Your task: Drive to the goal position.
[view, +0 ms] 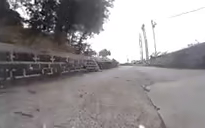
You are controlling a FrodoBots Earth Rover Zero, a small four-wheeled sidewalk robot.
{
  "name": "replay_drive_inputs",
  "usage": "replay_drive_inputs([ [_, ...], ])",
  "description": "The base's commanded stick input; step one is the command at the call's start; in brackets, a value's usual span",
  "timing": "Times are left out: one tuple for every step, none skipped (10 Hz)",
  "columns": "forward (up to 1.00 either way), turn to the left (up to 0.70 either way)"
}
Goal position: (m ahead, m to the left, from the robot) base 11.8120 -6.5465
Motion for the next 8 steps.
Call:
replay_drive_inputs([
  [0.70,-0.04],
  [0.70,-0.14],
  [0.70,-0.23],
  [0.70,-0.27],
  [0.70,-0.27],
  [0.70,-0.27],
  [0.70,-0.27],
  [0.70,-0.19],
])
